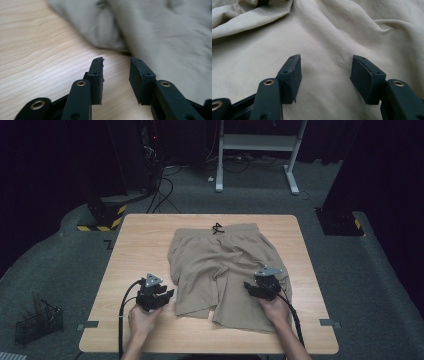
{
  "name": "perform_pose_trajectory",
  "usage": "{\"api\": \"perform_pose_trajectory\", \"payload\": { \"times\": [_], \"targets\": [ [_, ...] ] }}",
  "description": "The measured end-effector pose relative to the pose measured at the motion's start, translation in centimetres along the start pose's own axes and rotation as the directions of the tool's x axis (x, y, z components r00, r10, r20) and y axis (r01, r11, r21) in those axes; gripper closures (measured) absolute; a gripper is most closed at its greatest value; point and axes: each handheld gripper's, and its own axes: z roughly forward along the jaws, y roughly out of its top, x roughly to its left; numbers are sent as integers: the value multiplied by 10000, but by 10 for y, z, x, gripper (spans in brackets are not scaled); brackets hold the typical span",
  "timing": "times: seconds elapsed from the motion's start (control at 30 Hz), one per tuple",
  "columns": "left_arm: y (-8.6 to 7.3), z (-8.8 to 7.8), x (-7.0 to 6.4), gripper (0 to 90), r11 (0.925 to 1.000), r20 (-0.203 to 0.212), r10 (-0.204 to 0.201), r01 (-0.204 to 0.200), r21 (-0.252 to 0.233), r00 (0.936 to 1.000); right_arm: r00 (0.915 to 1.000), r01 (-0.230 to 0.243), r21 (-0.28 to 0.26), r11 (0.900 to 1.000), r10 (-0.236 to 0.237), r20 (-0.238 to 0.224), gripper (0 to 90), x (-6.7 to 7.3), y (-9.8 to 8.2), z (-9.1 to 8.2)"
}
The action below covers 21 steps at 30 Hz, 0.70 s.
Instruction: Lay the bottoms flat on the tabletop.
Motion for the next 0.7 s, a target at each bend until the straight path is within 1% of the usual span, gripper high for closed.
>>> {"api": "perform_pose_trajectory", "payload": {
  "times": [0.03, 0.07, 0.13, 0.17, 0.23, 0.3, 0.4, 0.47, 0.53, 0.6, 0.67, 0.7],
  "targets": [
    [0, 4, 1, 630, 9999, -137, -28, 30, 129, 9999, 10000, -8, 2, 10000, 8, -9, 418, 0, 0, 0],
    [1, 8, 2, 627, 9997, -250, 37, -31, 250, 9997, 10000, 4, -12, 10000, -4, -14, 418, 0, 0, 0],
    [4, 18, 0, 598, 9987, -372, 130, -111, 492, 9992, 10000, -2, -10, 10000, 2, -9, 418, 0, 0, 0],
    [7, 23, -1, 580, 9986, -392, 148, -128, 513, 9991, 10000, -1, -5, 10000, 1, 1, 418, 0, 0, 0],
    [12, 29, -4, 541, 9989, -344, 97, -81, 467, 9994, 10000, -13, 5, 10000, 13, -4, 417, 0, 0, 0],
    [19, 35, -6, 494, 9996, -155, -85, 89, 268, 9998, 10000, -2, 2, 10000, 2, 0, 417, 0, 0, 0],
    [29, 45, -10, 432, 9997, -242, -180, 183, 136, 9995, 10000, -18, 8, 10000, 18, 0, 417, 0, 0, 0],
    [35, 52, -12, 419, 9997, -386, -172, 178, 153, 9991, 10000, -16, -2, 10000, 16, -4, 417, 0, 0, 0],
    [39, 59, -14, 436, 9997, -483, -135, 144, 172, 9987, 10000, -19, 8, 10000, 19, -1, 417, 0, 0, 0],
    [40, 63, -15, 485, 9997, -484, -180, 188, 158, 9987, 10000, -4, 4, 10000, 4, 9, 417, 0, 0, 0],
    [41, 66, -16, 592, 9994, -694, 66, -42, 346, 9976, 10000, 0, -8, 10000, 0, 2, 417, 0, 0, 0],
    [41, 67, -16, 650, 9988, -719, 173, -140, 468, 9973, 10000, -6, -6, 10000, 6, 2, 416, 0, 0, 0]
  ]
}}
